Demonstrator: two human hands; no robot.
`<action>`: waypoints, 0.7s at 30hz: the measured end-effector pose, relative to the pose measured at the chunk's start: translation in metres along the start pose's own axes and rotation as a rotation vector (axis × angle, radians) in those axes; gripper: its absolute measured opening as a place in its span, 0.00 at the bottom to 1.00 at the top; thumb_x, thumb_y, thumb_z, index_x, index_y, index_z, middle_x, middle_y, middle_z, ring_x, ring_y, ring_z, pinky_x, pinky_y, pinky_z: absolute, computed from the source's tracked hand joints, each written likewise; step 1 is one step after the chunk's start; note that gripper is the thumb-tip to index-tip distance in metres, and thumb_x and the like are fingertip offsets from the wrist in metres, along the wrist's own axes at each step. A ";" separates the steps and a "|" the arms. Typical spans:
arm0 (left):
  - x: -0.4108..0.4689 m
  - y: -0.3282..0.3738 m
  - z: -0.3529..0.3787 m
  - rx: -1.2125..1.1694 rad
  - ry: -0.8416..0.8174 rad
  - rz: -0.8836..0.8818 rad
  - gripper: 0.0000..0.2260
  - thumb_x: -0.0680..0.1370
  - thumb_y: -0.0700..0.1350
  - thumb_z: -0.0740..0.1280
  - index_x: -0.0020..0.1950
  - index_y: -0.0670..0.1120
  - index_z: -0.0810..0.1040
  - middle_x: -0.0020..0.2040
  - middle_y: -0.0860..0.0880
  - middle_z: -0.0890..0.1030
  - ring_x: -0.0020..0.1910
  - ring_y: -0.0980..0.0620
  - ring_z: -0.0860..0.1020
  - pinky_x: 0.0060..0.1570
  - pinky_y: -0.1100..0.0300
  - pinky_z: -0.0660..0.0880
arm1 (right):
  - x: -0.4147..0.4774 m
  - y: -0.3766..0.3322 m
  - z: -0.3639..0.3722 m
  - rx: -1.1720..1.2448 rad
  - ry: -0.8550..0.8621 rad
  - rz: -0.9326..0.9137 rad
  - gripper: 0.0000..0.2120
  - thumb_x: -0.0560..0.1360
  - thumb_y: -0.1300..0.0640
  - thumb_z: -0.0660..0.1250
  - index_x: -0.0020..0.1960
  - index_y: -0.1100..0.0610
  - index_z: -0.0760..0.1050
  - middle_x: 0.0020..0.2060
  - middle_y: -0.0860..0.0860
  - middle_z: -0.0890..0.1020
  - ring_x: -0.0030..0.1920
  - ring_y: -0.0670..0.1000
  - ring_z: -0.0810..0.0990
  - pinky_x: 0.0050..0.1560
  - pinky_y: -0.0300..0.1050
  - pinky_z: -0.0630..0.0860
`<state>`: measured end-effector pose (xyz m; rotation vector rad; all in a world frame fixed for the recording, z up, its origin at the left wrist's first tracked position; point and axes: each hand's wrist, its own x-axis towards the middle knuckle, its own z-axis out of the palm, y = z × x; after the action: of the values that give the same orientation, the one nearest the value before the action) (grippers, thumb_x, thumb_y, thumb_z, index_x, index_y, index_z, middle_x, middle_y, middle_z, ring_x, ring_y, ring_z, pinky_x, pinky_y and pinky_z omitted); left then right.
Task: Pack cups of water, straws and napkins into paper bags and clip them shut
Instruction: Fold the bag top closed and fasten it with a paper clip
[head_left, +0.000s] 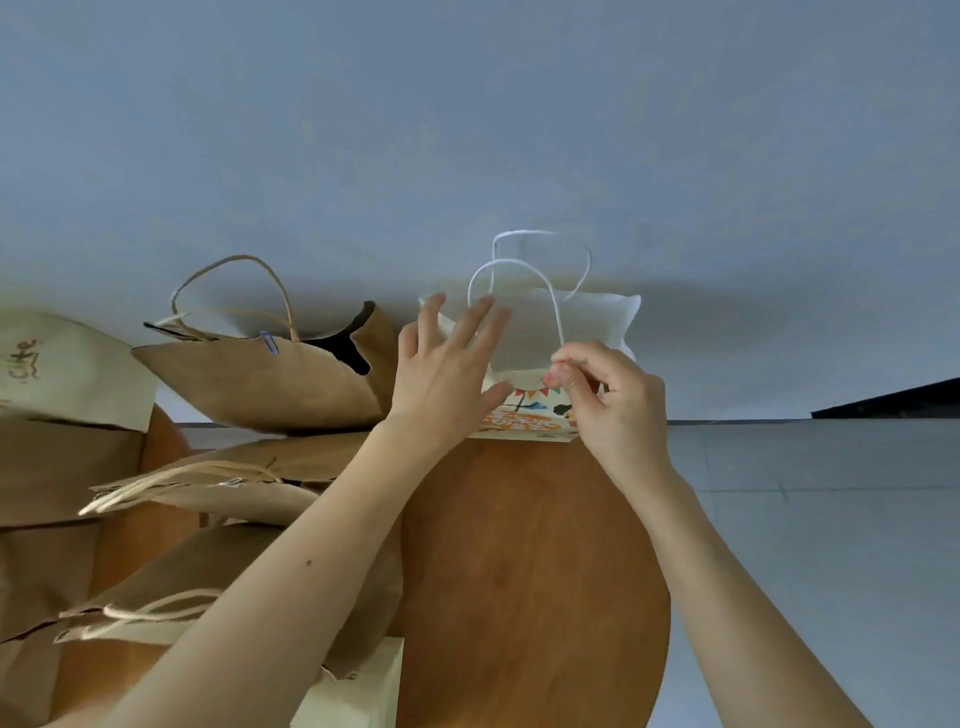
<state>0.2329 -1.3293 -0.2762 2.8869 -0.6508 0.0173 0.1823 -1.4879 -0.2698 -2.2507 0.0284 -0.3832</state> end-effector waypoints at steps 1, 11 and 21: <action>0.003 -0.003 0.003 0.036 -0.014 0.000 0.37 0.65 0.58 0.74 0.70 0.48 0.68 0.69 0.49 0.71 0.66 0.34 0.66 0.55 0.44 0.70 | 0.002 0.001 0.003 0.002 -0.007 0.005 0.08 0.75 0.55 0.61 0.42 0.55 0.78 0.33 0.46 0.81 0.35 0.48 0.80 0.33 0.47 0.75; 0.015 -0.014 0.021 0.072 0.036 0.022 0.44 0.60 0.61 0.75 0.71 0.47 0.66 0.65 0.47 0.73 0.64 0.39 0.71 0.54 0.43 0.70 | 0.010 0.011 0.018 0.031 -0.036 0.051 0.06 0.75 0.58 0.64 0.43 0.55 0.79 0.33 0.46 0.82 0.37 0.49 0.80 0.37 0.47 0.75; 0.005 -0.002 0.041 -0.188 0.322 0.077 0.10 0.72 0.52 0.62 0.39 0.50 0.82 0.37 0.53 0.79 0.37 0.45 0.76 0.45 0.44 0.71 | 0.005 0.015 0.017 0.080 -0.032 0.127 0.06 0.73 0.58 0.64 0.42 0.49 0.78 0.34 0.45 0.82 0.36 0.46 0.80 0.35 0.50 0.77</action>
<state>0.2375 -1.3372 -0.3168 2.5965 -0.6603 0.4000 0.1937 -1.4863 -0.2900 -2.1623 0.1370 -0.2755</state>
